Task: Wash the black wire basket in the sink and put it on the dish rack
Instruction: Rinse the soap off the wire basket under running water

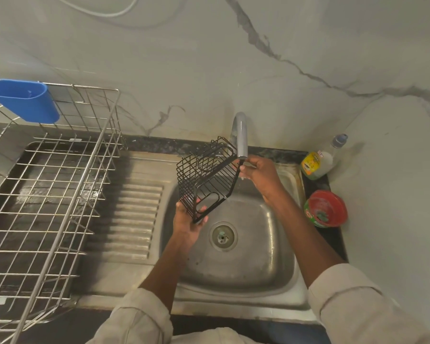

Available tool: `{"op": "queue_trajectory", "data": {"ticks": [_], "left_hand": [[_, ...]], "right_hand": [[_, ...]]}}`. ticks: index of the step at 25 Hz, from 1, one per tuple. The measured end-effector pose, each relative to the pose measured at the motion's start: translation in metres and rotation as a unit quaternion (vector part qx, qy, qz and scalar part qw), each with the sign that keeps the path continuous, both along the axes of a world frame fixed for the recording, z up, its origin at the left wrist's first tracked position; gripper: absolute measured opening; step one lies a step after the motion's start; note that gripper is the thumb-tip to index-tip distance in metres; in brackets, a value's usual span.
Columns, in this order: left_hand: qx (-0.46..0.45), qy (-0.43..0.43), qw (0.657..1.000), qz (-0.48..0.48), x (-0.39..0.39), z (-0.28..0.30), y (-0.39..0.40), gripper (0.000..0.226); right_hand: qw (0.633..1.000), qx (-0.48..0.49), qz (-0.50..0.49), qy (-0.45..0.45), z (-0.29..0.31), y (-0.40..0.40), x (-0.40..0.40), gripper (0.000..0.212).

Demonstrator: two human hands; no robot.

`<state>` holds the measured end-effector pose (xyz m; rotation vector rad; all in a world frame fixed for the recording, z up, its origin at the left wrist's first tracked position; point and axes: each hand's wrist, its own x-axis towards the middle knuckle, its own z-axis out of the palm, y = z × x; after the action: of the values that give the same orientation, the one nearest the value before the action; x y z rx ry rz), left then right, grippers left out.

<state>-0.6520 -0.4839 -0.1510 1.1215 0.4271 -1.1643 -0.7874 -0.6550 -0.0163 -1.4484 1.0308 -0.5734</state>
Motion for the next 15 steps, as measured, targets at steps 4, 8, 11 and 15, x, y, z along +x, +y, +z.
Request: {"op": "queue_trajectory", "data": {"ticks": [4,8,11,15], "left_hand": [[0.023,-0.029,0.998,-0.048,-0.007,-0.001,0.004,0.062],[0.028,-0.063,0.995,-0.075,-0.009,-0.012,0.020,0.054],[0.028,-0.104,0.989,-0.105,-0.008,-0.001,0.020,0.058],[0.016,-0.124,0.983,-0.132,-0.014,0.019,0.011,0.052]], "right_hand": [[1.000,-0.018,-0.002,0.009,-0.006,0.000,-0.017,0.035],[0.999,0.022,-0.022,0.017,-0.021,0.015,-0.039,0.025],[0.996,0.030,-0.083,-0.020,-0.024,0.029,-0.056,0.011],[0.982,0.030,-0.181,-0.041,-0.021,0.039,-0.070,0.005]]}}
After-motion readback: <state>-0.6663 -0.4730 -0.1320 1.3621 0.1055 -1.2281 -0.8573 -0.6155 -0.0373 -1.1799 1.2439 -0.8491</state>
